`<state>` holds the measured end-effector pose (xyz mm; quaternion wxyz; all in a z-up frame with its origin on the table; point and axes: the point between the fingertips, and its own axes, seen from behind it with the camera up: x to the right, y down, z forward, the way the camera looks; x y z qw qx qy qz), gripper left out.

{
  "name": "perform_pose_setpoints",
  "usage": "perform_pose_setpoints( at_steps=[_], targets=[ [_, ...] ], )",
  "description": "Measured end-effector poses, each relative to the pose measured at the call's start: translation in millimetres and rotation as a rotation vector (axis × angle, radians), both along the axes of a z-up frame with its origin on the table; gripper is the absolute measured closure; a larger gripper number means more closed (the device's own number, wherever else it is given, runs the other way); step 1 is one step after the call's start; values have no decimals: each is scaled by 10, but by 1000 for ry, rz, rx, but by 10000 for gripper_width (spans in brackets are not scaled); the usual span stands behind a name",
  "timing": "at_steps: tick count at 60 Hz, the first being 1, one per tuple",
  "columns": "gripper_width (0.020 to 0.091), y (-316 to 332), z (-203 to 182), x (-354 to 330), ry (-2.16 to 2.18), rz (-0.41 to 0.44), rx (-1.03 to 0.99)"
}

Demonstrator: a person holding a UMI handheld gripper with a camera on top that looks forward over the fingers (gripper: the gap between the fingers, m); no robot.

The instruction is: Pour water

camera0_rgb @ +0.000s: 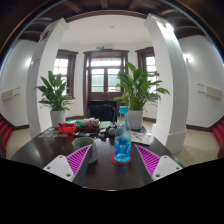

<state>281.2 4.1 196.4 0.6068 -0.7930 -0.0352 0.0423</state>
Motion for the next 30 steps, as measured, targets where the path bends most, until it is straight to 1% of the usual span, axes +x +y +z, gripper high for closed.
perform_pose_setpoints(
  at_steps=[2,17,30],
  targets=[
    [254,-19,74,-22,0,-3,6],
    [253,-95,283,58,-20,-54,24],
    [258,-149,360,45,-24,-58,47]
  ],
)
